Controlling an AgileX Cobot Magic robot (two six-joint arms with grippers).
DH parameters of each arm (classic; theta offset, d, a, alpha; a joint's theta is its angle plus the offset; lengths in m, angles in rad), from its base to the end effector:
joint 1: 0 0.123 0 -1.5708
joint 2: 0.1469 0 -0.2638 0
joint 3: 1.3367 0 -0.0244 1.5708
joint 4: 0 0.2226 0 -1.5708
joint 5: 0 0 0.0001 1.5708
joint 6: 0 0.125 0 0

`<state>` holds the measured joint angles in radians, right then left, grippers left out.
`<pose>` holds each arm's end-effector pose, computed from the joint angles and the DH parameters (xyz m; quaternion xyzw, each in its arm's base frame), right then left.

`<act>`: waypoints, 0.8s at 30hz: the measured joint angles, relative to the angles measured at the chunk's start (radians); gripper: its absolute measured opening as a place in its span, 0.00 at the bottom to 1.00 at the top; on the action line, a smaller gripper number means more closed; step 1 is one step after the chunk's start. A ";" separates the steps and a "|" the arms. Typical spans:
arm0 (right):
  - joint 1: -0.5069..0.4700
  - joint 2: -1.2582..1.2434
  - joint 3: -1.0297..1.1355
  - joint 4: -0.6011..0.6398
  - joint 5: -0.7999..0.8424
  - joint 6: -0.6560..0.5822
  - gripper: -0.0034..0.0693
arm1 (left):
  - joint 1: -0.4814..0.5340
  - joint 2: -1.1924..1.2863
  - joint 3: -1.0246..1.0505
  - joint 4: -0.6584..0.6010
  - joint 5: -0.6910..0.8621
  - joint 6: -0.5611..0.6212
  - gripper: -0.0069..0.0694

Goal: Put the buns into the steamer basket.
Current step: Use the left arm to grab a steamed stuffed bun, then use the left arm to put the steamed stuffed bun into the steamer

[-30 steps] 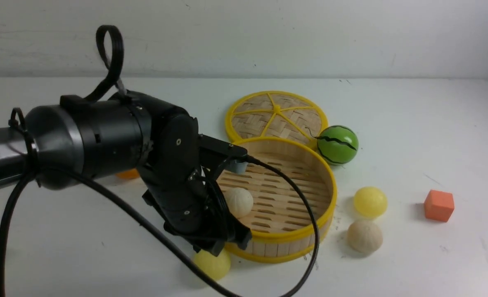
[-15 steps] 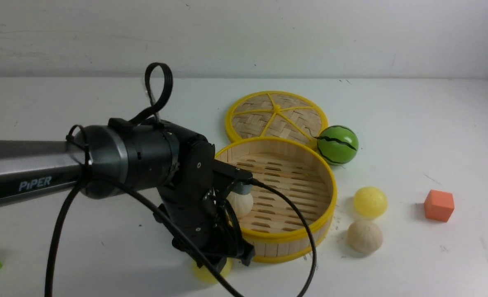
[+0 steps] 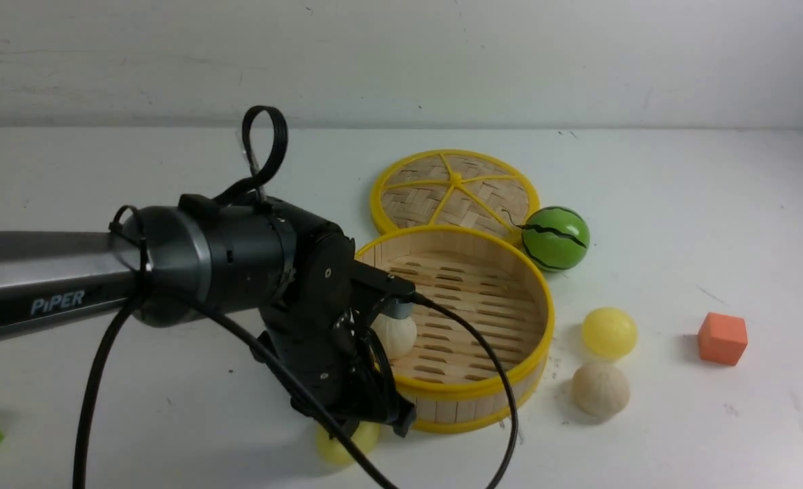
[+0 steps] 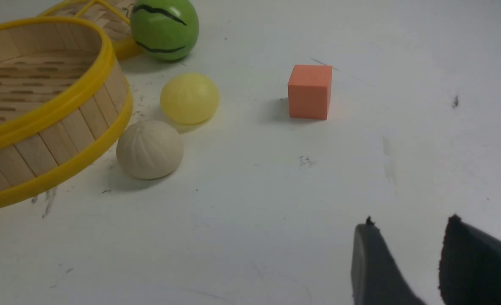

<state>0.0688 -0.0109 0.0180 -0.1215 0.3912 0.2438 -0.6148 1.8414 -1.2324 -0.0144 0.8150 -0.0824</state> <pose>0.0777 -0.0004 0.1629 0.0389 0.8063 0.0404 0.5888 0.2778 -0.1978 0.1527 0.2571 0.9593 -0.0453 0.1077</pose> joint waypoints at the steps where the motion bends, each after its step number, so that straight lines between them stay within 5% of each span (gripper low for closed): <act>1: 0.000 0.000 0.000 0.000 0.000 0.000 0.38 | 0.000 -0.018 -0.006 0.014 0.041 -0.014 0.07; 6: 0.000 0.000 0.000 0.000 0.000 0.000 0.38 | 0.000 -0.157 -0.046 0.014 0.153 -0.026 0.07; 10: 0.000 0.000 0.000 0.000 0.000 0.000 0.38 | 0.000 -0.211 -0.147 -0.059 0.144 0.074 0.07; 16: 0.000 0.000 0.000 0.000 0.000 0.000 0.38 | -0.001 -0.032 -0.329 -0.219 0.071 0.229 0.07; 24: 0.000 0.000 0.000 0.000 0.000 0.000 0.38 | -0.001 0.224 -0.480 -0.158 0.095 0.260 0.08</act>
<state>0.0688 -0.0109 0.0180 -0.1215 0.3912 0.2438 -0.6157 2.0654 -1.7125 -0.1729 0.9095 0.1780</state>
